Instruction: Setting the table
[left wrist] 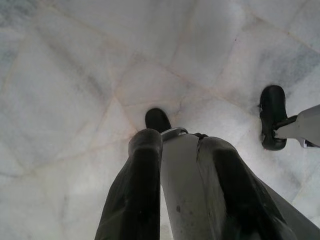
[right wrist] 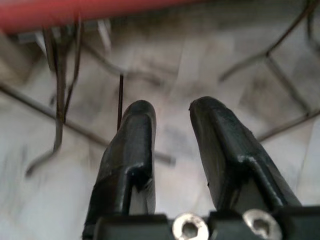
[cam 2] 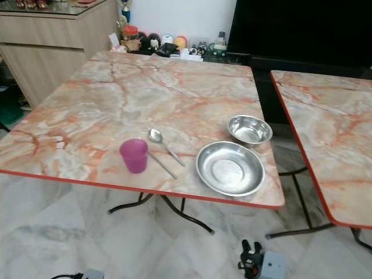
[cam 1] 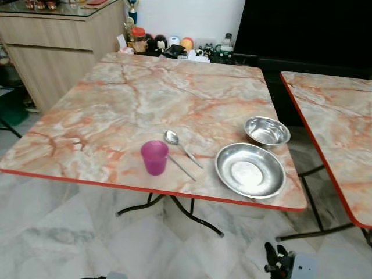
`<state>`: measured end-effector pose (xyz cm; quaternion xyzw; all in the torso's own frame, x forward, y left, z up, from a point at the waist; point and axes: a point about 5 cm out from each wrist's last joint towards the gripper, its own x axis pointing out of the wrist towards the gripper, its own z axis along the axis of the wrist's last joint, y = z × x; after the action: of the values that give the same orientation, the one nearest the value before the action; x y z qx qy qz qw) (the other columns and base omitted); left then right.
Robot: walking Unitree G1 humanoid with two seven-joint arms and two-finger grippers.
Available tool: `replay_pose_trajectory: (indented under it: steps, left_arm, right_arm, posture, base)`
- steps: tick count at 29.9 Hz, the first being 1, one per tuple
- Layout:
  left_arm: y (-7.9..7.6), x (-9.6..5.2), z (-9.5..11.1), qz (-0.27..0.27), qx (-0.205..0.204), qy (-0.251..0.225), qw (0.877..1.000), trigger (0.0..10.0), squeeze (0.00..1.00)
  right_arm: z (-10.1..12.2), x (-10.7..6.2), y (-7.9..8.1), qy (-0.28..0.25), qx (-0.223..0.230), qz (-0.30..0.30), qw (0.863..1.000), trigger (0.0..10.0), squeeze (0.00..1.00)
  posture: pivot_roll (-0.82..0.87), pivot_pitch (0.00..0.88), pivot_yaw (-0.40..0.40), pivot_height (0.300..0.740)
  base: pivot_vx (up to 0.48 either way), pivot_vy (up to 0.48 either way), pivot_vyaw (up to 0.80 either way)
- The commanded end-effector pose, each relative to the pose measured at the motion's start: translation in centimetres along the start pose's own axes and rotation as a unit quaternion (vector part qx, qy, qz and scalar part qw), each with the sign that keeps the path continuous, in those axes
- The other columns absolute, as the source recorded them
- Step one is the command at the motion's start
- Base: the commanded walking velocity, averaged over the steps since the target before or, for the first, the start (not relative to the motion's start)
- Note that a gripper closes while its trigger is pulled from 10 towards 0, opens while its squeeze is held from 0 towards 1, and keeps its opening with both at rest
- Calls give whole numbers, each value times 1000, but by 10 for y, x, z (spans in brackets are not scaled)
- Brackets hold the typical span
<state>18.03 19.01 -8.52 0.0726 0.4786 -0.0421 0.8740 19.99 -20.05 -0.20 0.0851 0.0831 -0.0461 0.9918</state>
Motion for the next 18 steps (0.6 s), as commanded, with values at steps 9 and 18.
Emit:
replay_pose_trajectory:
  steps: [9,18]
  left_arm:
    - [0,-1,-8,-4,11,14,1000,10000,0]
    - [-3,0,-4,-7,12,9,1000,10000,0]
  right_arm:
    - [52,3,7,-93,-2,5,996,10000,639]
    - [98,50,3,-122,62,-17,991,10000,1000]
  posture:
    - [-22,38,-84,740]
    - [-13,64,-83,740]
  base:
    - [0,0,0]
    - [0,0,0]
